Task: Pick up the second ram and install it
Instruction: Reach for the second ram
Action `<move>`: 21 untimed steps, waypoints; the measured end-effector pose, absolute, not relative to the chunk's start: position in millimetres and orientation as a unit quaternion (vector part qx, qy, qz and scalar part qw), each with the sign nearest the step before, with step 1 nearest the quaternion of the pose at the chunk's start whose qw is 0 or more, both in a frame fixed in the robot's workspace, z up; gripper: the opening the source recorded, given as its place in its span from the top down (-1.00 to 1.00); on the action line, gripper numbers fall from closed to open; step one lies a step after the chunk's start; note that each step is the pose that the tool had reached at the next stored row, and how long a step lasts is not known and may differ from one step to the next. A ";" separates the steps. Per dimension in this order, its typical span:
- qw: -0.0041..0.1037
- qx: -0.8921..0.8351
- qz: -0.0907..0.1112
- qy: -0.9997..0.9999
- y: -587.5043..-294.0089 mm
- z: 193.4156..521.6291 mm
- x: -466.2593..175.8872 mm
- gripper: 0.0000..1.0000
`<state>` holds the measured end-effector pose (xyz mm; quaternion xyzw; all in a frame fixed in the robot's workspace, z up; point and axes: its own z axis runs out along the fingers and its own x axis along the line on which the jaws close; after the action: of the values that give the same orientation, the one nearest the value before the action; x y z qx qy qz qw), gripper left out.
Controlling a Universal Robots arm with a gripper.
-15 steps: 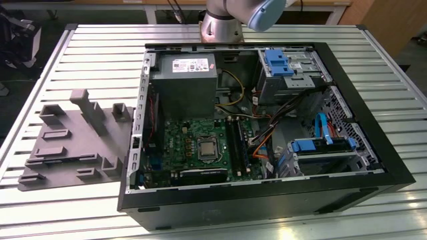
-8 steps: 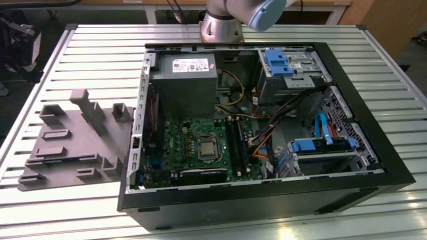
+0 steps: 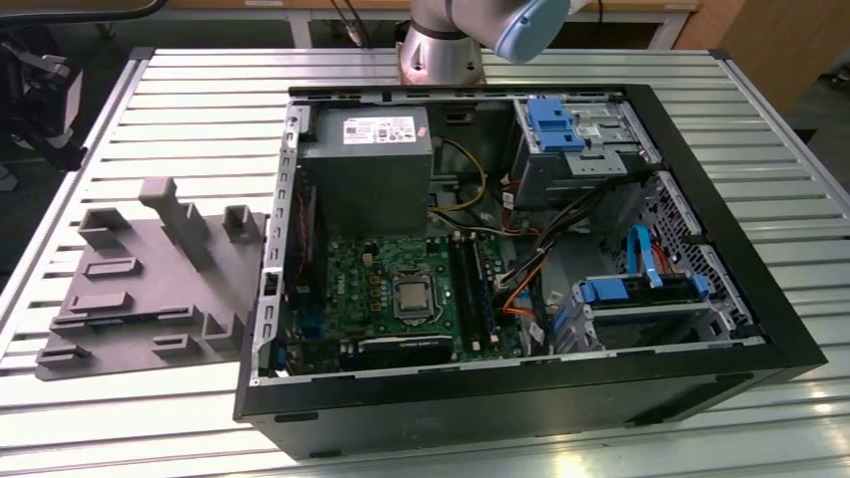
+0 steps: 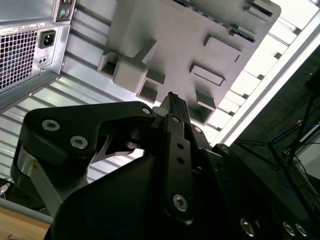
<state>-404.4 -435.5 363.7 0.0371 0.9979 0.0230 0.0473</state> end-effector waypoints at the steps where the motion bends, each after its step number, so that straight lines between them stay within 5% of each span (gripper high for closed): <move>1: 0.047 0.037 0.023 0.998 -435.8 363.3 -404.4 0.79; 21: 0.047 0.037 0.023 0.998 -441.0 357.8 -404.5 0.79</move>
<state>-404.5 -441.0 357.8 0.0371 0.9979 0.0230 0.0473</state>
